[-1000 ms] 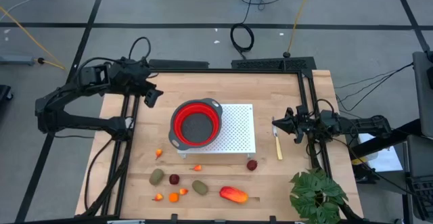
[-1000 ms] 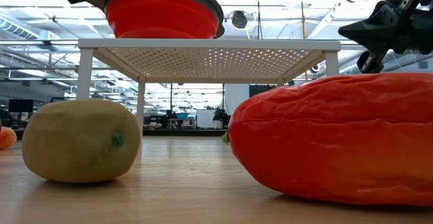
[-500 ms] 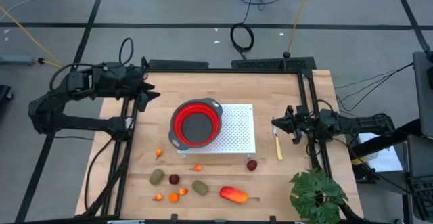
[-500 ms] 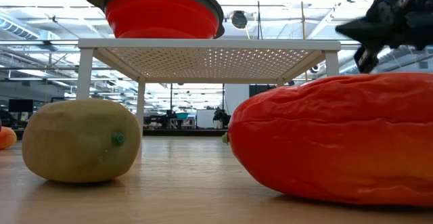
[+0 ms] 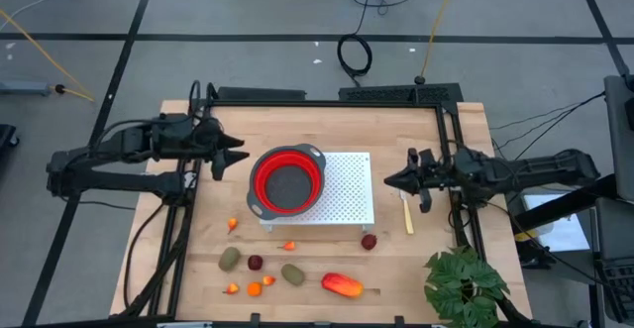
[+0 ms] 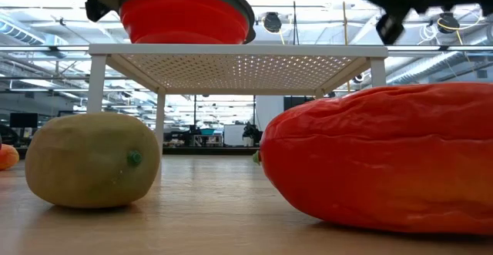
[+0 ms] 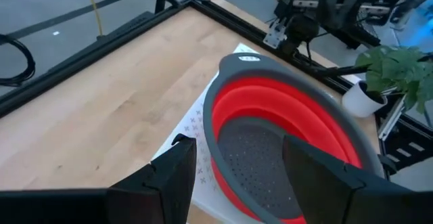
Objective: Pick & Place Fruit
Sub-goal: Put the orange mango into the red strainer bowl on the shelf
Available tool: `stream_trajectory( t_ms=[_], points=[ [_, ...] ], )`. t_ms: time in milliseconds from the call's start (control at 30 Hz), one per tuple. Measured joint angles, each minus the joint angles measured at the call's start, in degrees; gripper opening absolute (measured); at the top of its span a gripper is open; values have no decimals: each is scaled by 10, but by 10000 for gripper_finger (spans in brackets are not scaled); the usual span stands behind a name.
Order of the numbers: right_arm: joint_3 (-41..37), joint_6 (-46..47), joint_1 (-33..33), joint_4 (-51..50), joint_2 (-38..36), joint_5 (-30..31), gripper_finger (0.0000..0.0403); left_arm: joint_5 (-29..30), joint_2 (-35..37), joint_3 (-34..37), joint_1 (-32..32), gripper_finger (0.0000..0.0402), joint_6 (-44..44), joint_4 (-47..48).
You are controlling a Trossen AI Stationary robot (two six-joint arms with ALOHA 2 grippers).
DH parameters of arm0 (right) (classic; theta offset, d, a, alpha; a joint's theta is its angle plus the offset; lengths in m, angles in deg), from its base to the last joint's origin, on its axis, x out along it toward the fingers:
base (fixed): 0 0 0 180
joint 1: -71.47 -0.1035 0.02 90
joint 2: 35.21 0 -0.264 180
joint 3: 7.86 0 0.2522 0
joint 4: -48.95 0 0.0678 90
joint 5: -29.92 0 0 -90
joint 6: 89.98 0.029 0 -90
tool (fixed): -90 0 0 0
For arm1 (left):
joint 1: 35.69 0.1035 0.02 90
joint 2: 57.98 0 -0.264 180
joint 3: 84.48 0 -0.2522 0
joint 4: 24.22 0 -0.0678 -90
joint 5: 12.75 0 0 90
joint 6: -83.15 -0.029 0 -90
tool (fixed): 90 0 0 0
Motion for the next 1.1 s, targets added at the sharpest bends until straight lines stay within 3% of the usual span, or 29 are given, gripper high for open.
stream_trajectory(
  t_ms=[167, 533, 800, 1100],
  points=[
    [87, -40, -8, -6, 99, -44, 0, -7, 23, 18, 0, 216, -7, -3],
    [220, -96, -67, -11, 253, -45, 0, -12, 73, 62, -1, 216, -18, -29],
    [297, -97, -99, -44, 334, -36, 0, -43, 83, 69, -27, 216, -86, -64],
    [374, -142, -141, -87, 396, 19, 0, -44, 135, 70, -64, 216, -133, -61]
  ],
)
